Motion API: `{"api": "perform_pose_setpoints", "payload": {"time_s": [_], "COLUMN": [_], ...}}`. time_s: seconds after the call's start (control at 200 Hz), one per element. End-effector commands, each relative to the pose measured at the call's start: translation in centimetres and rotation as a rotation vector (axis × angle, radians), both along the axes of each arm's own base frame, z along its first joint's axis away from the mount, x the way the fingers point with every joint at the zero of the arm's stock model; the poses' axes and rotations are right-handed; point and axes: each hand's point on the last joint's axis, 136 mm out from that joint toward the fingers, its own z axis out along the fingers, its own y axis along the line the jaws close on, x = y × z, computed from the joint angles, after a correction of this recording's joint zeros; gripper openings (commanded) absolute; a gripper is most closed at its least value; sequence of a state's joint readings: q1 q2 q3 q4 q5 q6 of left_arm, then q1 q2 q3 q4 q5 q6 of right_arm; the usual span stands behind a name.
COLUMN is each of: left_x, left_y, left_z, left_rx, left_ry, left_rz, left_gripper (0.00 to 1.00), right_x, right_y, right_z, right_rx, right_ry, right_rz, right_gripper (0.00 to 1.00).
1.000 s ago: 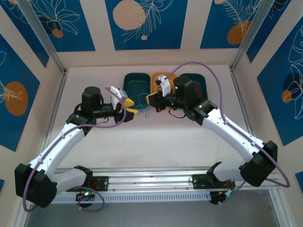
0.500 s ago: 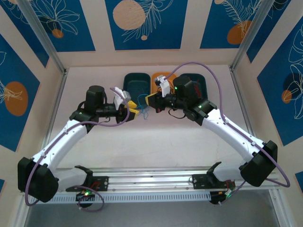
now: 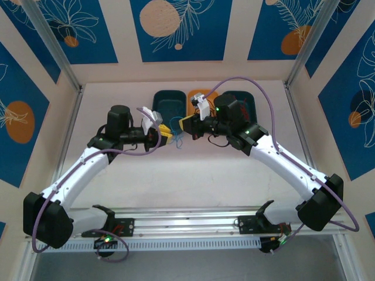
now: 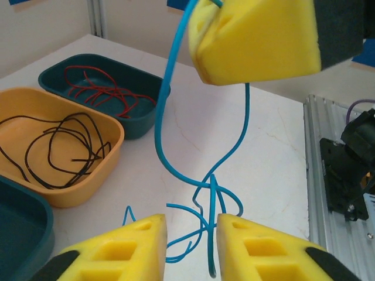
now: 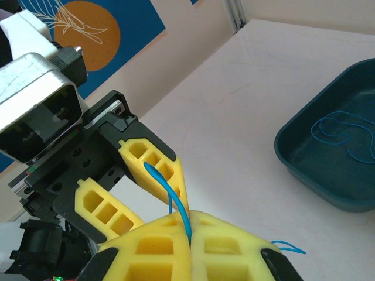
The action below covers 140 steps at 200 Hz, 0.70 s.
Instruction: Untangle the cables
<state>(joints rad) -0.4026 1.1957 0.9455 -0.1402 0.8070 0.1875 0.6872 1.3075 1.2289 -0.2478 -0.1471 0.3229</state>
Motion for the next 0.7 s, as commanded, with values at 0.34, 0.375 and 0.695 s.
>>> {"api": "perform_pose_setpoints", "payload": {"time_s": [0.34,0.375,0.695], "left_x": [0.1,0.1,0.3], "left_y": [-0.7,-0.7,-0.9], "left_z": [0.5,0.4,-0.4], "left_rx": [-0.039,-0.037,-0.026], "left_ry": [-0.012,-0.009,0.024], "left_rz": [-0.019,-0.018,-0.024], "left_gripper": [0.12,0.14,0.24], "right_x": [-0.4,-0.4,-0.5], "right_y": [0.0,0.0,0.1], "right_z": [2.1,2.2,2.4], "right_rx": [0.045,0.048,0.057], "right_ry": [-0.042,-0.041,-0.043], "right_rz": [0.004,0.005,0.01], "right_gripper": [0.0,0.0,0.0]}}
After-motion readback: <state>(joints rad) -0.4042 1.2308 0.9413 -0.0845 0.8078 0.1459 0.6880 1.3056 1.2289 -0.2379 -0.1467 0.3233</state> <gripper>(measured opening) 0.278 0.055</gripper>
